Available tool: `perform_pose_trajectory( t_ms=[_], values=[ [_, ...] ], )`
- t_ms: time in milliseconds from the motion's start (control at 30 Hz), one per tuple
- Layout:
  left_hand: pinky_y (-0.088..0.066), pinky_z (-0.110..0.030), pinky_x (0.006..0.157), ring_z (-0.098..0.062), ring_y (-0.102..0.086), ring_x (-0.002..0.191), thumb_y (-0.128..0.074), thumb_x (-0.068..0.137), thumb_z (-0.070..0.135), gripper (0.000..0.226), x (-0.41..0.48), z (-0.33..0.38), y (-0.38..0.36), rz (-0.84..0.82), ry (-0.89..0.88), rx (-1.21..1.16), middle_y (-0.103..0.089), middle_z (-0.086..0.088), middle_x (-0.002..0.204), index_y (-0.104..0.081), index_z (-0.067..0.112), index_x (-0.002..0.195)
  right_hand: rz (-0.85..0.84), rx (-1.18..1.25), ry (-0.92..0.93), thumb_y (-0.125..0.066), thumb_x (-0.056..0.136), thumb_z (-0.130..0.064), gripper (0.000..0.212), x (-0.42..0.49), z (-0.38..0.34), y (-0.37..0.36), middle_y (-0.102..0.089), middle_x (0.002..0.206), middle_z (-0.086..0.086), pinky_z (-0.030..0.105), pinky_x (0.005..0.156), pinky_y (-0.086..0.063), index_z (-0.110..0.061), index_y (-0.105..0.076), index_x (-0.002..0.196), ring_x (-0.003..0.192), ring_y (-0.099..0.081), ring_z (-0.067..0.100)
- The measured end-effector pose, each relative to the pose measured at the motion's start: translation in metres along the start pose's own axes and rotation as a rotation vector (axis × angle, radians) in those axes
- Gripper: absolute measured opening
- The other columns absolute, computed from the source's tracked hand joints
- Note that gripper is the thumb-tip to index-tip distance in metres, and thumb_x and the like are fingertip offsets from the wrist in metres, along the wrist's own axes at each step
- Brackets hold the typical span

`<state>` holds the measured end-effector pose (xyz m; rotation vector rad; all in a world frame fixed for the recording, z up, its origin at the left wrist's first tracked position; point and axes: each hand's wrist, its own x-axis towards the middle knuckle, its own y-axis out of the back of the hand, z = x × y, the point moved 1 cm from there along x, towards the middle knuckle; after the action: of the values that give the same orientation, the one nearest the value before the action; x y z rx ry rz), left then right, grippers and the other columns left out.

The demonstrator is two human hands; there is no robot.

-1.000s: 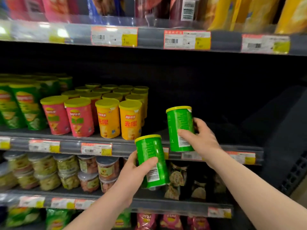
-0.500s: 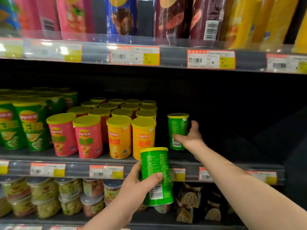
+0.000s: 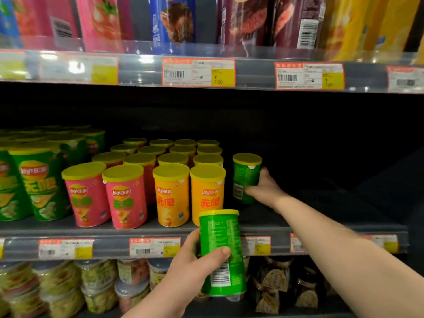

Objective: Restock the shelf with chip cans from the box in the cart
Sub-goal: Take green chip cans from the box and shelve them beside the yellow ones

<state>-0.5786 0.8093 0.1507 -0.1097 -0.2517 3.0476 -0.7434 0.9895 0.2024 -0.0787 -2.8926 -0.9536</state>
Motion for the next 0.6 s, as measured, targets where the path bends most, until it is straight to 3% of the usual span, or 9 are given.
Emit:
perform_pose_trajectory(
  t_ms=[167, 300, 467, 600],
  values=[
    [-0.052, -0.044, 0.091, -0.019, -0.07, 0.092, -0.081, 0.038, 0.041, 0.079, 0.003, 0.0, -0.006, 0.006, -0.024, -0.001, -0.074, 0.003, 0.097, -0.056, 0.028, 0.112, 0.018, -0.059, 0.038, -0.083, 0.07, -0.027, 0.077, 0.018, 0.001, -0.003, -0.054, 0.128, 0.011, 0.037, 0.097, -0.045, -0.008, -0.04, 0.132, 0.118, -0.053, 0.027],
    [-0.054, -0.037, 0.083, -0.019, -0.071, 0.092, -0.082, 0.038, 0.037, 0.081, 0.004, 0.0, -0.013, 0.06, -0.059, -0.025, -0.074, 0.001, 0.097, -0.054, 0.027, 0.113, 0.03, -0.175, 0.002, -0.085, 0.061, -0.044, 0.09, 0.041, 0.001, -0.006, -0.052, 0.13, 0.012, 0.04, 0.097, -0.046, -0.013, -0.038, 0.133, 0.118, -0.053, 0.029],
    [-0.055, -0.03, 0.078, -0.015, -0.071, 0.09, -0.081, 0.037, 0.038, 0.079, 0.002, 0.0, -0.021, 0.12, -0.075, -0.018, -0.075, 0.004, 0.096, -0.053, 0.031, 0.111, -0.144, -0.107, 0.021, -0.071, 0.08, -0.015, 0.083, 0.053, 0.003, 0.0, -0.042, 0.14, 0.014, 0.032, 0.099, -0.039, -0.01, -0.02, 0.145, 0.127, -0.045, 0.029],
    [-0.054, -0.023, 0.071, -0.012, -0.071, 0.089, -0.084, 0.032, 0.039, 0.087, 0.003, -0.003, -0.027, 0.161, -0.095, -0.011, -0.074, 0.006, 0.096, -0.053, 0.03, 0.113, -0.145, -0.143, 0.087, -0.076, 0.078, -0.016, 0.084, 0.063, 0.004, 0.004, -0.04, 0.144, 0.014, 0.032, 0.1, -0.037, -0.008, -0.025, 0.145, 0.132, -0.039, 0.029]
  ],
)
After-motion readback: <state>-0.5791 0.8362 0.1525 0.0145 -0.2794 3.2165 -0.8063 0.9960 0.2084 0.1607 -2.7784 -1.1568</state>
